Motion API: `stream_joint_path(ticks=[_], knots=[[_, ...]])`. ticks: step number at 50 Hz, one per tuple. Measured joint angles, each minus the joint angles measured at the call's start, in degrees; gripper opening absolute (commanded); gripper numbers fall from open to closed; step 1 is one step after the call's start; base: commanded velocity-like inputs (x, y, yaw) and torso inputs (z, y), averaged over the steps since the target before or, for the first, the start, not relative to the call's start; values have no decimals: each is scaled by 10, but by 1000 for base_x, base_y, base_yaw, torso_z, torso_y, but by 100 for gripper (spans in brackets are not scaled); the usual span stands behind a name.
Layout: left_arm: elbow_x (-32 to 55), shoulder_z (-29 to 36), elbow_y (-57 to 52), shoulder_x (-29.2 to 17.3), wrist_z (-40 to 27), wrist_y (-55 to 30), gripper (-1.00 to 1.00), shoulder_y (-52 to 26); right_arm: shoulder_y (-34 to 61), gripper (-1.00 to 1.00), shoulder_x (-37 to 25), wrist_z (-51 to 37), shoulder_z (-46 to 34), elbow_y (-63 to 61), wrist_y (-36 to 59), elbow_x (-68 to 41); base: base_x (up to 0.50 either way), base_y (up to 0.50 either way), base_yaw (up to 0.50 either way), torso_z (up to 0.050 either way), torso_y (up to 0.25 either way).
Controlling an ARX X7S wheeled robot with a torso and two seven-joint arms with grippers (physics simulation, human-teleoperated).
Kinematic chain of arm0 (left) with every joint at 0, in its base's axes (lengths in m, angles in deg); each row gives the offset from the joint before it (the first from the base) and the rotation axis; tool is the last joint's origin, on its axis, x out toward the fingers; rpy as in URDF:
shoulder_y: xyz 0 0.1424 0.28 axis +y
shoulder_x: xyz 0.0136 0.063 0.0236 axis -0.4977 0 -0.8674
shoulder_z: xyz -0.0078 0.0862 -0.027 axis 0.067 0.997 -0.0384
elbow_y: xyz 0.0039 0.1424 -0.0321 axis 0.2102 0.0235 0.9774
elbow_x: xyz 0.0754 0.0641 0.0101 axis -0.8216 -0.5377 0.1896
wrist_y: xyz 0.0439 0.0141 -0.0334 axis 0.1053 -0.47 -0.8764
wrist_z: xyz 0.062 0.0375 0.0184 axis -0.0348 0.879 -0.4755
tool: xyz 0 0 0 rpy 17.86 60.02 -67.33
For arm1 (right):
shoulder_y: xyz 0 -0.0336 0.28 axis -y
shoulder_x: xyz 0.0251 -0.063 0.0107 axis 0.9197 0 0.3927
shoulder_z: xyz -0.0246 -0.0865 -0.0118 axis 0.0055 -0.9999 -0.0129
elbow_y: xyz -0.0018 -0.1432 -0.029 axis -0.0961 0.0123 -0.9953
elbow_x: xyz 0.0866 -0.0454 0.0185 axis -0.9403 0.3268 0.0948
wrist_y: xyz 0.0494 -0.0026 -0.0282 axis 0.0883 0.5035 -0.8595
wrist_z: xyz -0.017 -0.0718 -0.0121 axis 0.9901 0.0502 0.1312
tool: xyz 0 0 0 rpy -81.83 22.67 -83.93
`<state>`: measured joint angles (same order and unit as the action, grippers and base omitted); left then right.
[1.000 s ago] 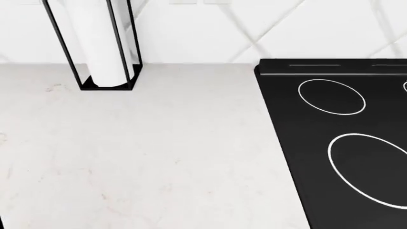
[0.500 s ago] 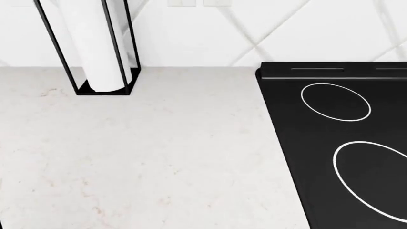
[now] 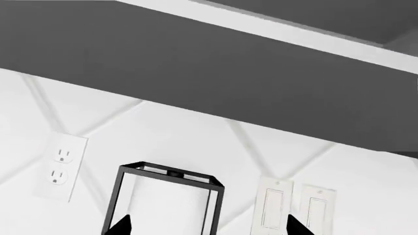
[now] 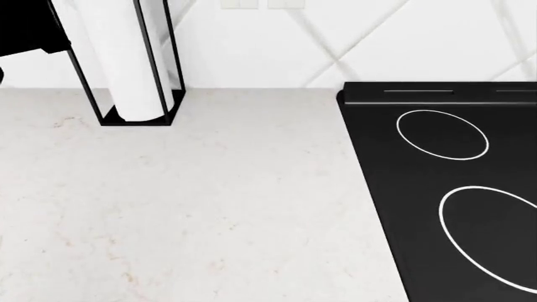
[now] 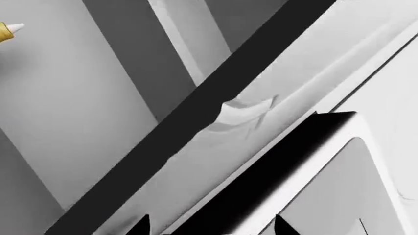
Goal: Pick and place the shaker into the drawer. Then close the cabinet.
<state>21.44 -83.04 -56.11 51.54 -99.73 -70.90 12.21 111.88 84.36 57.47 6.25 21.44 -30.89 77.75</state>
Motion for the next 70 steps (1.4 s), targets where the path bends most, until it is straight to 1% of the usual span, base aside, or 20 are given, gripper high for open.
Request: stream_joint_path(ticks=[6, 11, 14, 20, 22, 25, 33, 52, 59, 61, 63, 67, 70], knots=[[9, -19, -17, -5, -3, -1, 100, 47, 0, 100, 8, -61, -61, 38, -29, -60, 7, 0, 8, 0, 0], [15, -35, -31, -8, -5, -1, 100, 86, 0, 100, 14, -104, -115, 80, -78, -88, 5, 1, 5, 0, 0], [19, -44, -38, -9, -6, -2, 100, 109, 0, 100, 14, -139, -169, 99, -100, -119, 5, 3, 5, 0, 0], [28, -61, -52, -10, -9, -3, 100, 148, 0, 100, 20, -252, -296, 142, -112, -222, 4, 3, 6, 0, 0], [31, -66, -57, -10, -10, -3, 100, 158, 0, 100, 24, -268, -321, 152, -111, -243, 5, 0, 2, 0, 0], [35, -73, -62, -11, -12, -4, 100, 173, 0, 100, 29, -270, -344, 162, -107, -260, 5, 1, 1, 0, 0], [43, -91, -71, -14, -15, -5, 100, 204, 0, 100, 39, -243, -369, 175, -100, -275, 5, 0, 2, 0, 0], [83, -130, -104, -27, -34, -19, 100, 243, 0, 100, 42, -243, -394, 171, -94, -267, 8, 1, 3, 0, 0], [138, -148, -131, -35, -53, -33, 100, 236, 0, 100, 35, -215, -338, 177, -105, -280, 6, 0, 1, 0, 0], [163, -153, -141, -40, -63, -37, 100, 231, -4, 100, 19, -201, -325, 147, -73, -310, 0, 0, 0, 0, 0], [190, -158, -152, -45, -74, -41, 100, 225, -13, 100, -7, -187, -313, 97, -15, -340, 0, 0, 0, 0, 0], [243, -165, -173, -54, -97, -46, 100, 209, -32, 100, -72, -159, -304, -37, 156, -392, 0, 0, 0, 0, 0], [277, -164, -186, -60, -115, -47, 100, 193, -25, 100, -133, -198, -308, -162, 262, -477, 0, 0, 0, 0, 0]])
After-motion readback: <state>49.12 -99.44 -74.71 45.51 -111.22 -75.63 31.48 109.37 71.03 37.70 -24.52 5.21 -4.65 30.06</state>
